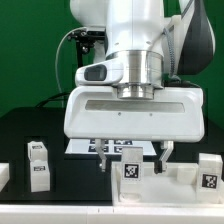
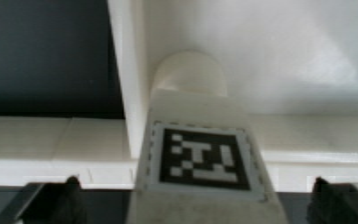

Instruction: Assemble square table

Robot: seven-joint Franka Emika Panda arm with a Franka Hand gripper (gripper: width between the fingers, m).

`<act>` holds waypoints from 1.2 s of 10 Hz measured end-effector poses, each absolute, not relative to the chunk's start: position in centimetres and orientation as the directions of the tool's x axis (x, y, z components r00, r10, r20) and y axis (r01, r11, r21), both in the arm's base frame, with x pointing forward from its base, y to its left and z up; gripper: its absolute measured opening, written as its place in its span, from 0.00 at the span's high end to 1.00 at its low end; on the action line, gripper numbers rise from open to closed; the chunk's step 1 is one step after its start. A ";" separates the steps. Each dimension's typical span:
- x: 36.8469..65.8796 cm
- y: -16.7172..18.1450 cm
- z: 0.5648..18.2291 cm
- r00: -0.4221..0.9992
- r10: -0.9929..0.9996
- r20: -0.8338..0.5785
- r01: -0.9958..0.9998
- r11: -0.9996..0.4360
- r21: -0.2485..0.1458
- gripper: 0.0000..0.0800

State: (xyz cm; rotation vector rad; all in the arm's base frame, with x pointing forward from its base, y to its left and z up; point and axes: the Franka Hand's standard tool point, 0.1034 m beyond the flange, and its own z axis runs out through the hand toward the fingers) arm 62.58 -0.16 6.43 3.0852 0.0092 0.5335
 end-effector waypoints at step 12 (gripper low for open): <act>63.0 0.4 6.4 0.983 -0.185 -0.017 -0.186 -0.978 -0.097 0.61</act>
Offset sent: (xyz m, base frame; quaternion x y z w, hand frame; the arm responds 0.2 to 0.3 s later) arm 0.0079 0.0080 0.0050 0.0177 -0.2516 0.0582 0.9659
